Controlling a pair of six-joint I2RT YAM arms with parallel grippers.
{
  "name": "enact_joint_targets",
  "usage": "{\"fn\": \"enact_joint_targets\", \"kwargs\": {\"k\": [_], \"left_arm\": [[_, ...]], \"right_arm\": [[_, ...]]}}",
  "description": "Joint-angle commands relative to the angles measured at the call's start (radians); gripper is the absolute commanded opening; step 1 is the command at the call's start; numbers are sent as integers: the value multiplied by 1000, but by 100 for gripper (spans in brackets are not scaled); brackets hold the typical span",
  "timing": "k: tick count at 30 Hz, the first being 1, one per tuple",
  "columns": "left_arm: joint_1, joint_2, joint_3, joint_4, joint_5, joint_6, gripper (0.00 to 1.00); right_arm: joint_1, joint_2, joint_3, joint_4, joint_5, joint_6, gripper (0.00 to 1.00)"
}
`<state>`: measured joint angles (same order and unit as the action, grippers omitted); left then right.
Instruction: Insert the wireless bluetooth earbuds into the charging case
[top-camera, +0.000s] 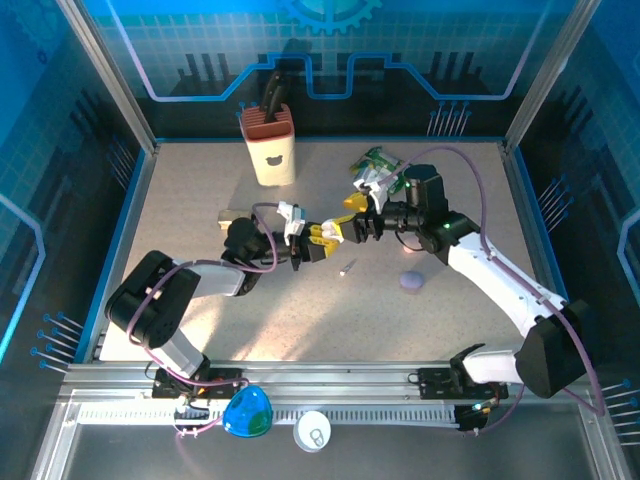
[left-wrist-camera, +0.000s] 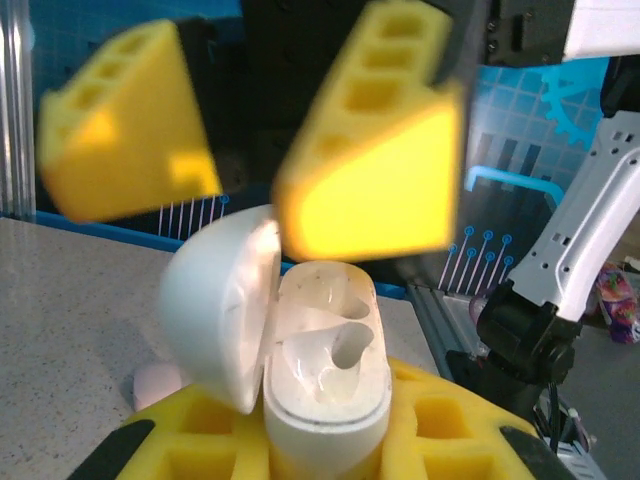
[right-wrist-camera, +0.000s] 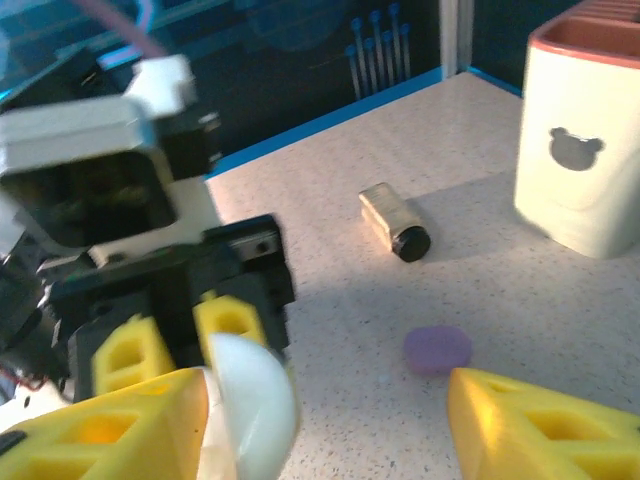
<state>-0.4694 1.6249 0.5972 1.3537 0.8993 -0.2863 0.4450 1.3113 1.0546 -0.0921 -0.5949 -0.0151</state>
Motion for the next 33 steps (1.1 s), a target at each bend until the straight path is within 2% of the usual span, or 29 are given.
{"fn": "enact_joint_targets", "kwargs": {"k": [1,6,8,9,14,17,21,26,33], "left_arm": [[-5,16,-23,49,19,81,6],[8,11,-32,49,10,93,6],[17,3,-39,48,7,96,6],[24,-2,-45,48,5,99,6],[55,-32,-85,48,-11,109,6],[64,-48,-111,48,-29,126,6],[80,-70,-131,49,-34,123,6],[94,-93,-156,48,-49,120,6],[94,-114,-174,48,-33,113,7]], "right_arm": [[-22,-23,-28,105,40,47,68],[-36,-65,-79,151,119,75,84],[-52,-77,-113,196,186,135,99],[-64,-83,-136,226,204,168,100],[-140,-60,-203,247,247,310,100],[-155,-10,-180,121,314,345,97],[-138,84,-143,-10,332,373,88],[-102,237,-60,-193,236,313,86],[33,503,174,-451,317,149,85]]}}
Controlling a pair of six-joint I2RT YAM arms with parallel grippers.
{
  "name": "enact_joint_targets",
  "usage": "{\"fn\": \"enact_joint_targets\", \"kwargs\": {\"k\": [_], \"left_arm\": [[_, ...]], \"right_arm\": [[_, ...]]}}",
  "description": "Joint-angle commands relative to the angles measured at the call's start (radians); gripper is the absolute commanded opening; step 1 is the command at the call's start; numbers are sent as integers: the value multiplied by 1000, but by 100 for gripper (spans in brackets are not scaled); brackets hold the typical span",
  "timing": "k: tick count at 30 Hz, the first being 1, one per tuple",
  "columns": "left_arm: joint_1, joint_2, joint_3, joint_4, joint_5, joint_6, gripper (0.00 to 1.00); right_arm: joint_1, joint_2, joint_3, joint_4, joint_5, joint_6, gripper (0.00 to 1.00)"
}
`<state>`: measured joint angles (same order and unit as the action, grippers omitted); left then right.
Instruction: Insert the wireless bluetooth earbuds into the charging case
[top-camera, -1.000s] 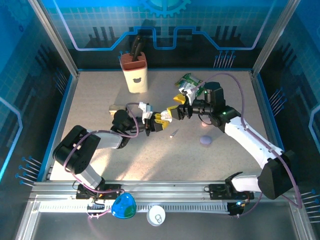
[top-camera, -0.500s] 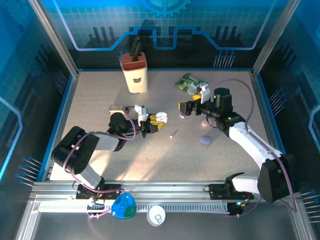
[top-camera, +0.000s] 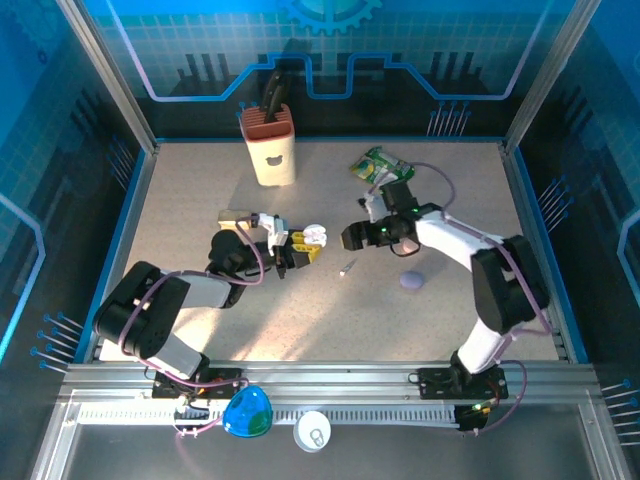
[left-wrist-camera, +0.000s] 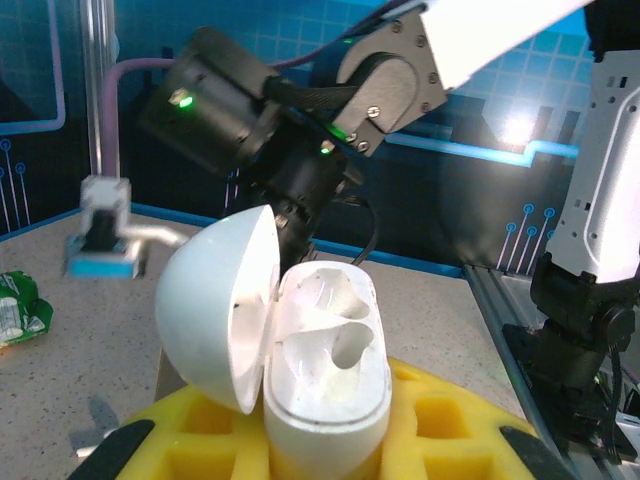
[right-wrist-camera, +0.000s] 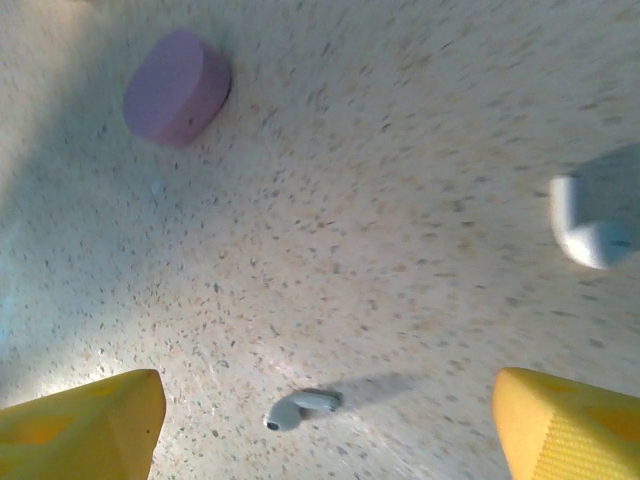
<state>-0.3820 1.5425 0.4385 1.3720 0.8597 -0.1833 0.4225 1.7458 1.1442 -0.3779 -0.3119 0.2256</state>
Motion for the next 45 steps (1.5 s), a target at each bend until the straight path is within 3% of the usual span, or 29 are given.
{"fn": "enact_joint_targets", "kwargs": {"k": [1,11,28,34,38,45], "left_arm": [[6,-36,-18,30,13,10,7],[8,-78,-62,30,19,13,7],[9,-76,-57,30,34,23,8],[8,-79,-60,30,35,25,8],[8,-80,-61,31,39,25,8],[8,-75,-63,30,38,27,8]], "right_arm": [[69,99,115,-191,46,-105,84],[140,300,305,-324,25,-149,78],[197,157,127,-362,18,-64,64],[217,124,146,-403,142,-1,62],[230,136,204,-437,258,123,63],[245,205,258,-472,309,334,56]]}}
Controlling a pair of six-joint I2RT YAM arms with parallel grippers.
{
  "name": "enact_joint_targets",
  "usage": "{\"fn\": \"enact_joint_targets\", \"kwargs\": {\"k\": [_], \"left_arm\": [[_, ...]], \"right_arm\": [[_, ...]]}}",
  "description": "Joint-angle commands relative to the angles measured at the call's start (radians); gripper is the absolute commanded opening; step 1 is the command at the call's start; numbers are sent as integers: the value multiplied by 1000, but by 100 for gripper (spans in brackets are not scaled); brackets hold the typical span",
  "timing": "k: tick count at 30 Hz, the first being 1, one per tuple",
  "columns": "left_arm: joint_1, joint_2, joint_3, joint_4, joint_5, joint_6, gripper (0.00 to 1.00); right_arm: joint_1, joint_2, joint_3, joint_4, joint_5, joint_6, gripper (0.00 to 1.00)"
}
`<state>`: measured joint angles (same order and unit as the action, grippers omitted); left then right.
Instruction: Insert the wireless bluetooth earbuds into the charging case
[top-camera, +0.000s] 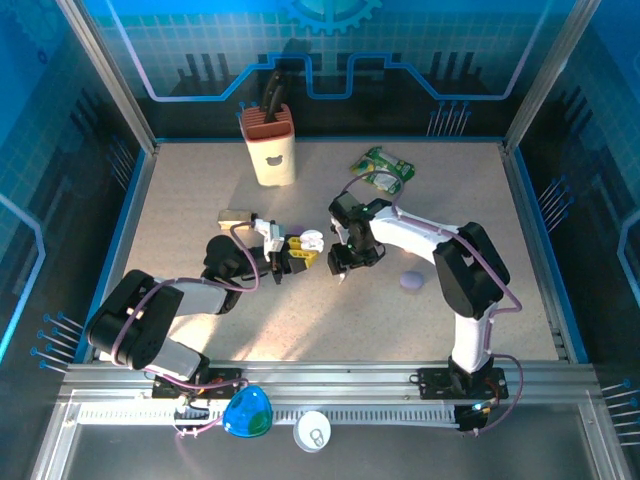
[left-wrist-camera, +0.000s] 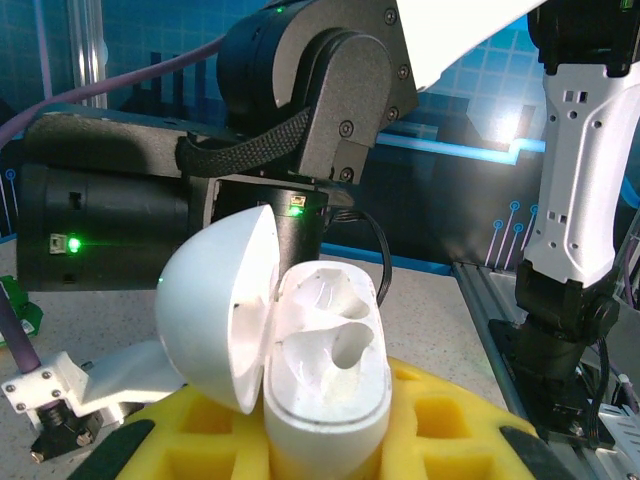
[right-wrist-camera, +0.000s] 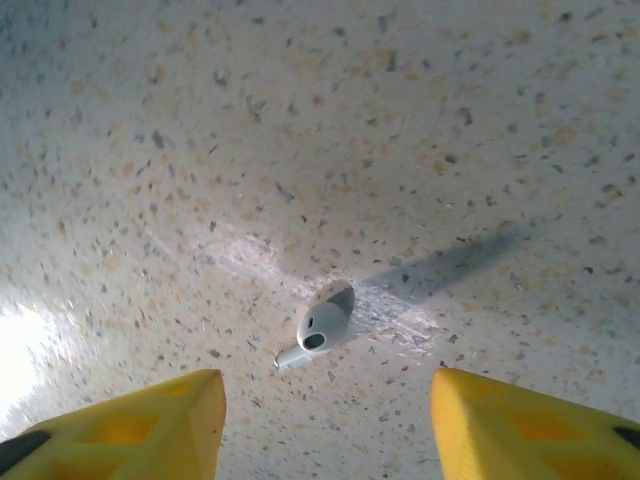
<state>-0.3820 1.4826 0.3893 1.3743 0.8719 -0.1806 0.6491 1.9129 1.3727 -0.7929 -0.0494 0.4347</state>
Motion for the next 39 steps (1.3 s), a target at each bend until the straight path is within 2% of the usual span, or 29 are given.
{"fn": "enact_joint_targets", "kwargs": {"k": [1,6,13,31,39], "left_arm": [[8,-14,-13,27,26,28,8],[10,3,-10,28,30,30,8],[10,11,-9,28,32,34,8],[11,16,-16,28,33,46,10],[11,18,-18,29,37,48,10]], "right_arm": [[21,49,33,-60,45,141,55],[23,77,47,-52,8,219,49],[23,100,46,13,-95,253,47],[35,159,117,-46,-70,230,37],[40,184,136,-76,-28,235,26]]}}
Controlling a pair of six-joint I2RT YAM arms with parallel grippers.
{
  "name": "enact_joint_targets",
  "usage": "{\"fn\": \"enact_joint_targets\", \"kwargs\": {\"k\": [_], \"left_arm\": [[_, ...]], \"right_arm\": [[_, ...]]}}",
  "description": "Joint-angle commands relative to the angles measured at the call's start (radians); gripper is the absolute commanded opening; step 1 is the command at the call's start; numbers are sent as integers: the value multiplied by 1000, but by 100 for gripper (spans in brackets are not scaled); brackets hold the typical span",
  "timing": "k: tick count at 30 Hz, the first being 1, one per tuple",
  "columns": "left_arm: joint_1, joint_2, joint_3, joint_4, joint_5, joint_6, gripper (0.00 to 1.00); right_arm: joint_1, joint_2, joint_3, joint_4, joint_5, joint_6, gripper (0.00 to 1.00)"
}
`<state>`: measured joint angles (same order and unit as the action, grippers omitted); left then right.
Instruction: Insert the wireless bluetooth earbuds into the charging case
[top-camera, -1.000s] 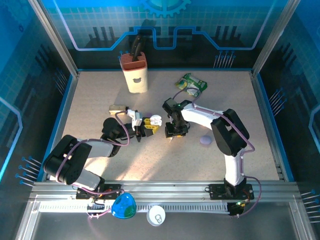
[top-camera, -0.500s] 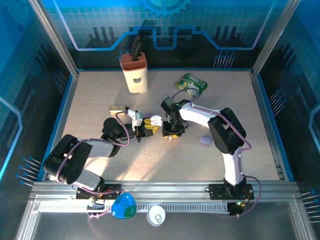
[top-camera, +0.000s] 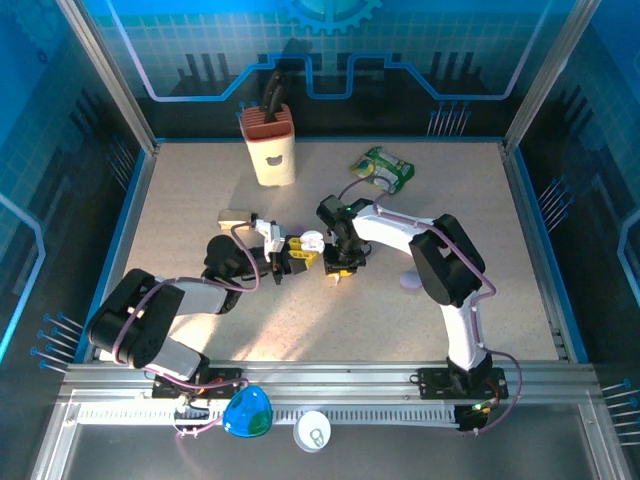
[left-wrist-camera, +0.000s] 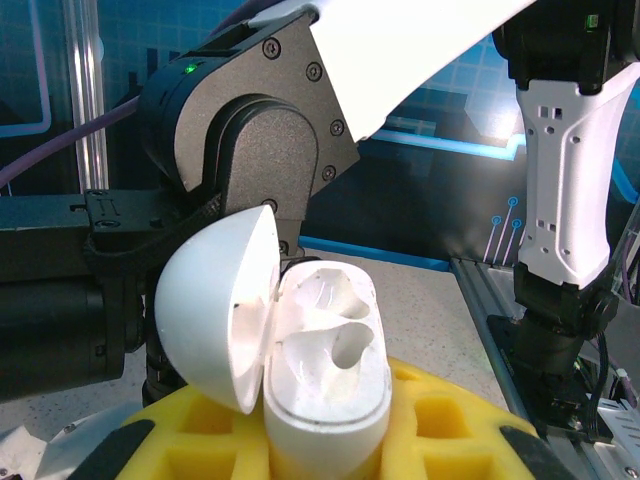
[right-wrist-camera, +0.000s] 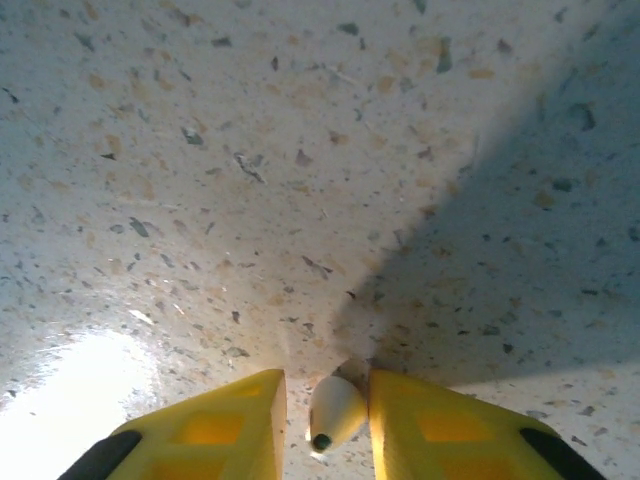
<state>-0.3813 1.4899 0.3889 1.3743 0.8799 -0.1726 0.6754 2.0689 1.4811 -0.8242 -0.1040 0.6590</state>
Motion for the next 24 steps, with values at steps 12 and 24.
{"fn": "enact_joint_targets", "kwargs": {"k": [12,24], "left_arm": [[13,15,-16,28,10,47,10],[15,27,-5,28,-11,42,10]], "right_arm": [[2,-100,-35,40,161,1,22],[-64,-509,-293,427,240,-192,21]]}}
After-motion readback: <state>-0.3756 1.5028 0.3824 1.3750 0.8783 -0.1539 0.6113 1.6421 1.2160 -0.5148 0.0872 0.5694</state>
